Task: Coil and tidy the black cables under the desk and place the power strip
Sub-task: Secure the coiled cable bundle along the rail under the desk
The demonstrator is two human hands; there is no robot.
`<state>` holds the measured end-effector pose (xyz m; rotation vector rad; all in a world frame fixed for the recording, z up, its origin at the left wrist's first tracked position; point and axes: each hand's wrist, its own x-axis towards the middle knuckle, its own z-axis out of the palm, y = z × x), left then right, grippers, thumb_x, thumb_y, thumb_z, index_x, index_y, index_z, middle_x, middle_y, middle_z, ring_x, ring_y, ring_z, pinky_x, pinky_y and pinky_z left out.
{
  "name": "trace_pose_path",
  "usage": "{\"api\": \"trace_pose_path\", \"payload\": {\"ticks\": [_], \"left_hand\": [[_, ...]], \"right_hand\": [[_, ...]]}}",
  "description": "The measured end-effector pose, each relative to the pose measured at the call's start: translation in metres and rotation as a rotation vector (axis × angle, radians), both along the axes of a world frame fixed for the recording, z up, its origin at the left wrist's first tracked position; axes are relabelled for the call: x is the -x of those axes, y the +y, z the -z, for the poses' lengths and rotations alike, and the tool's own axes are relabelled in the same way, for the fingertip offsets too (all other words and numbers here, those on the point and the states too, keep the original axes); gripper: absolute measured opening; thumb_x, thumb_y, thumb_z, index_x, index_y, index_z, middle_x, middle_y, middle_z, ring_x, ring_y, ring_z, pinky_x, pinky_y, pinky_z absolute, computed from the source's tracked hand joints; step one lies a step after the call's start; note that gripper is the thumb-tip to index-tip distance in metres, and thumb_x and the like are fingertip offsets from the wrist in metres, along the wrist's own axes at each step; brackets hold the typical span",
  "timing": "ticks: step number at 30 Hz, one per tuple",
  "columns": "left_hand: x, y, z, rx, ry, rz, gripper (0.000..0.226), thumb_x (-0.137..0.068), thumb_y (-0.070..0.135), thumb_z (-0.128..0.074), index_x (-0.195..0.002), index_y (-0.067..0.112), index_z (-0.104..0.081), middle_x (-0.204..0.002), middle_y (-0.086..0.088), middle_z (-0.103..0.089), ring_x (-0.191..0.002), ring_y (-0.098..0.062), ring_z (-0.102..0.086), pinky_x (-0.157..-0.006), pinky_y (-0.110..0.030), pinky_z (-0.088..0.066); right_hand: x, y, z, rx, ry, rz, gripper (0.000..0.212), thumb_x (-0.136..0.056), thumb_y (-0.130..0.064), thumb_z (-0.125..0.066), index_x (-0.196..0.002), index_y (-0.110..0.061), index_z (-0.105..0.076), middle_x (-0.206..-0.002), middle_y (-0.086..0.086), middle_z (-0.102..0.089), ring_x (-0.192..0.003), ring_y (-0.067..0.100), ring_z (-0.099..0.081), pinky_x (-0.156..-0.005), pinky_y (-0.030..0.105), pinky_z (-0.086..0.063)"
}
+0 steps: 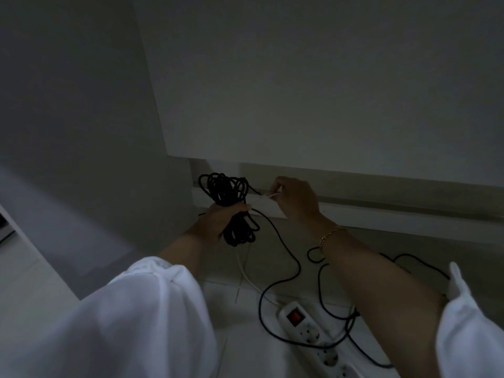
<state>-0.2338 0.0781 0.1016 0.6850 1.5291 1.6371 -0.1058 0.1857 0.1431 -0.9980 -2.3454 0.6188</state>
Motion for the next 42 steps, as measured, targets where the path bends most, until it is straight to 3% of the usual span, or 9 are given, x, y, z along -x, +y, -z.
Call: {"api": "trace_pose_path", "payload": {"ticks": [6, 8, 11, 17, 20, 32, 35, 38, 42], "left_hand": [[0.000, 0.002, -0.002, -0.019, -0.020, -0.043, 0.010, -0.086, 0.009, -0.064, -0.095, 0.005, -0.064, -0.092, -0.014, -0.065, -0.083, -0.026, -0.062, -0.074, -0.030, -0.053], [0.002, -0.002, 0.005, -0.004, 0.012, -0.031, 0.005, -0.088, 0.009, -0.061, -0.092, 0.006, -0.063, -0.086, -0.013, -0.063, -0.077, -0.024, -0.061, -0.066, -0.026, -0.052], [0.008, -0.009, 0.013, 0.015, 0.047, 0.010, 0.008, -0.091, 0.007, -0.057, -0.096, 0.006, -0.063, -0.102, -0.018, -0.063, -0.093, -0.031, -0.060, -0.086, -0.037, -0.050], [-0.002, -0.008, 0.006, -0.028, 0.049, 0.115, 0.019, -0.093, 0.001, -0.052, -0.081, 0.010, -0.063, -0.060, 0.007, -0.068, -0.061, -0.009, -0.063, -0.053, -0.015, -0.051], [-0.002, -0.005, 0.005, -0.031, 0.041, 0.139, 0.012, -0.091, 0.004, -0.055, -0.084, 0.008, -0.064, -0.067, 0.002, -0.068, -0.065, -0.012, -0.063, -0.056, -0.018, -0.052], [0.002, 0.002, 0.006, 0.009, 0.010, 0.040, 0.008, -0.079, 0.009, -0.070, -0.085, 0.007, -0.065, -0.084, -0.013, -0.063, -0.077, -0.024, -0.061, -0.072, -0.032, -0.051], [0.001, 0.002, 0.001, -0.004, -0.011, 0.018, 0.006, -0.082, 0.007, -0.067, -0.078, 0.008, -0.063, -0.069, -0.008, -0.064, -0.067, -0.019, -0.061, -0.062, -0.025, -0.051], [-0.001, 0.004, -0.003, -0.036, -0.051, -0.002, 0.015, -0.092, 0.009, -0.054, -0.079, 0.008, -0.060, -0.073, -0.009, -0.060, -0.068, -0.019, -0.058, -0.061, -0.024, -0.049], [-0.001, 0.005, -0.005, -0.114, -0.155, 0.139, 0.022, -0.092, 0.013, -0.057, -0.105, -0.003, -0.063, -0.101, -0.016, -0.065, -0.091, -0.025, -0.063, -0.087, -0.033, -0.051]], "right_hand": [[0.009, -0.002, 0.000, 0.151, 0.103, 0.030, 0.022, -0.087, -0.011, -0.049, -0.066, -0.019, -0.048, -0.095, 0.006, -0.052, -0.095, 0.023, -0.050, -0.077, 0.030, -0.037], [0.009, 0.000, 0.000, 0.093, -0.227, -0.047, 0.013, -0.091, -0.018, -0.050, -0.100, -0.015, -0.059, -0.118, 0.010, -0.049, -0.118, 0.027, -0.044, -0.097, 0.036, -0.034], [0.006, 0.000, 0.004, 0.100, -0.398, -0.253, 0.048, -0.086, -0.016, -0.063, -0.132, -0.016, -0.047, -0.141, 0.007, -0.039, -0.132, 0.025, -0.034, -0.107, 0.033, -0.027], [0.015, -0.015, 0.015, 0.470, -0.024, -0.356, 0.007, -0.087, -0.009, -0.061, -0.081, -0.009, -0.062, -0.080, 0.007, -0.060, -0.078, 0.018, -0.057, -0.070, 0.027, -0.044], [0.014, -0.016, 0.015, 0.613, 0.078, -0.317, 0.024, -0.091, -0.004, -0.055, -0.070, -0.013, -0.049, -0.062, 0.007, -0.053, -0.050, 0.011, -0.052, -0.050, 0.018, -0.044], [0.032, -0.018, 0.004, 0.224, -0.417, -0.221, 0.030, -0.098, -0.019, -0.047, -0.075, -0.004, -0.060, -0.065, 0.008, -0.044, -0.054, 0.010, -0.034, -0.038, 0.013, -0.027], [0.032, -0.016, 0.002, 0.302, -0.299, -0.225, 0.033, -0.093, -0.012, -0.053, -0.110, 0.015, -0.062, -0.106, 0.024, -0.064, -0.080, 0.018, -0.048, -0.045, 0.012, -0.025], [0.026, -0.015, 0.003, 0.364, -0.067, -0.264, 0.022, -0.086, -0.003, -0.060, -0.091, 0.017, -0.066, -0.071, 0.018, -0.060, -0.048, -0.007, -0.047, -0.046, 0.014, -0.028], [0.018, -0.018, 0.006, 0.476, 0.233, -0.224, 0.007, -0.079, 0.007, -0.062, -0.082, 0.007, -0.068, -0.047, -0.002, -0.049, -0.036, -0.003, -0.045, -0.040, 0.008, -0.031]]}}
